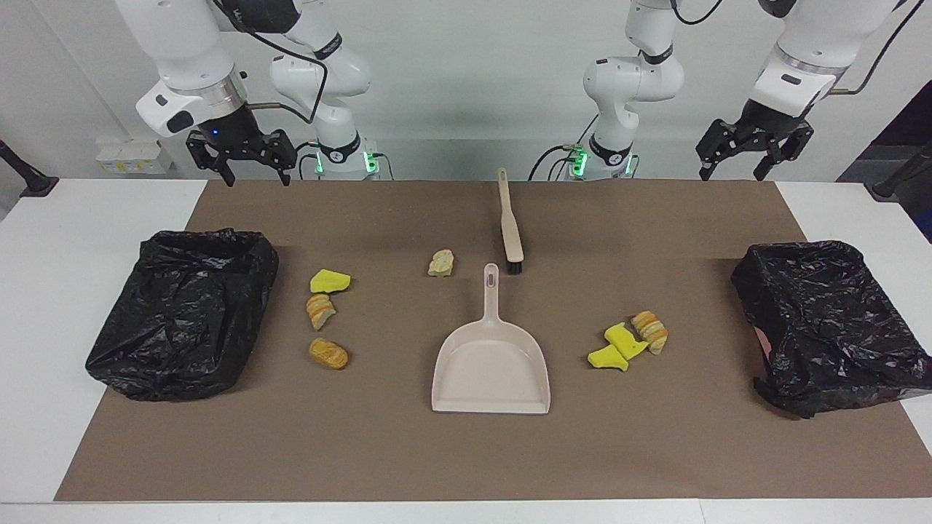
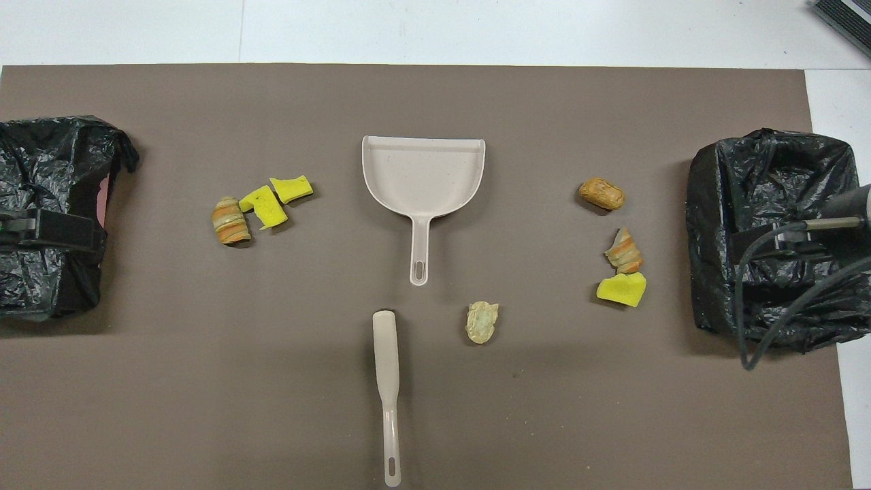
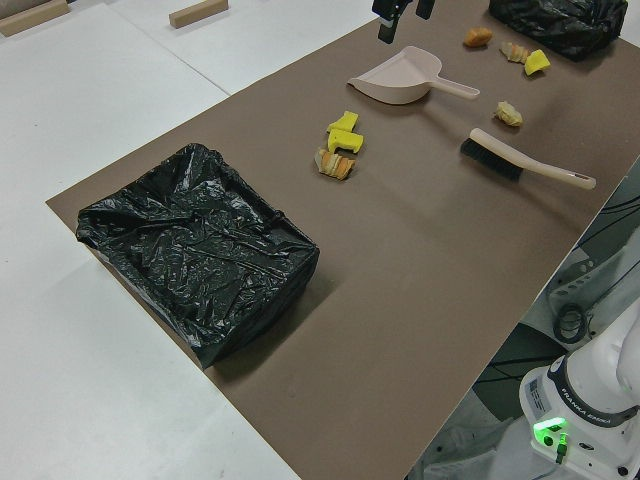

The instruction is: Sweep and dump trash in bin

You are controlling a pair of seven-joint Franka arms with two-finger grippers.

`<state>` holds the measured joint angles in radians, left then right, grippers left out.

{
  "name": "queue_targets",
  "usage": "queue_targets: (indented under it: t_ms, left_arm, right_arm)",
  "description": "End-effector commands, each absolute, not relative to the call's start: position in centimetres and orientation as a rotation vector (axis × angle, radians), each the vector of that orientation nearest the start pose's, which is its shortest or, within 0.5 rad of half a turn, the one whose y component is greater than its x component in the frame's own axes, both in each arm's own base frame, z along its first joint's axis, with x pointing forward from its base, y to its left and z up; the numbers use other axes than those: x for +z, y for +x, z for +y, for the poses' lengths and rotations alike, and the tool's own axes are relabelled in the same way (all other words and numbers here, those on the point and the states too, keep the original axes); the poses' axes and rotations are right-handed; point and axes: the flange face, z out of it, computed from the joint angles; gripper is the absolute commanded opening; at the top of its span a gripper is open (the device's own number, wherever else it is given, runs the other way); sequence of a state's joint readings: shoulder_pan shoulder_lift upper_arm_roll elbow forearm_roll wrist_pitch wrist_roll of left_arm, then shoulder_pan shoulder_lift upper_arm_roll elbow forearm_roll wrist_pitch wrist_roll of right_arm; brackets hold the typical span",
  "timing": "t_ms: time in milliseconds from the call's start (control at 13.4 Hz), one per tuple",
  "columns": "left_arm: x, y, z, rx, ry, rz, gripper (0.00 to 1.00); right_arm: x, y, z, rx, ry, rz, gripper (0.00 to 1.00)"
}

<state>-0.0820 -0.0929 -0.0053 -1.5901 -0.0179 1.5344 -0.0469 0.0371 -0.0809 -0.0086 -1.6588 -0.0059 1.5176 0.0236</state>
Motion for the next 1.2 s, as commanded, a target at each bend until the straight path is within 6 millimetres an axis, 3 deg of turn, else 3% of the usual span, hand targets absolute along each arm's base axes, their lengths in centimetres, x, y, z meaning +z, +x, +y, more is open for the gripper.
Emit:
queue_targets:
  t_ms: [0, 225, 449, 599, 1123]
  left_arm:
    - [66.6, 51.7, -4.4, -0.052, -3.160, 0.072, 1.00]
    - [66.6, 51.7, -4.4, -0.052, -3.160, 0.072, 1.00]
    - [66.5, 51.5, -4.7, -0.042, -3.159, 0.075, 1.00]
    - [65.8, 51.4, -5.3, -0.030, -3.160, 0.089, 1.00]
    - [60.6, 47.0, -8.7, 0.052, -3.152, 0.175, 1.00]
  right_arm:
    - [62.2, 51.8, 1.3, 0.118, -3.136, -0.067, 1.00]
    - [62.2, 53.2, 1.8, 0.159, -3.134, -0.082, 1.00]
    - [60.0, 54.3, 5.8, 0.200, -3.144, -0.178, 1.00]
    - [58.1, 55.5, 7.6, 0.212, -3.136, -0.135, 1.00]
    - [49.1, 61.0, 20.8, 0.120, -3.066, 0.012, 1.00]
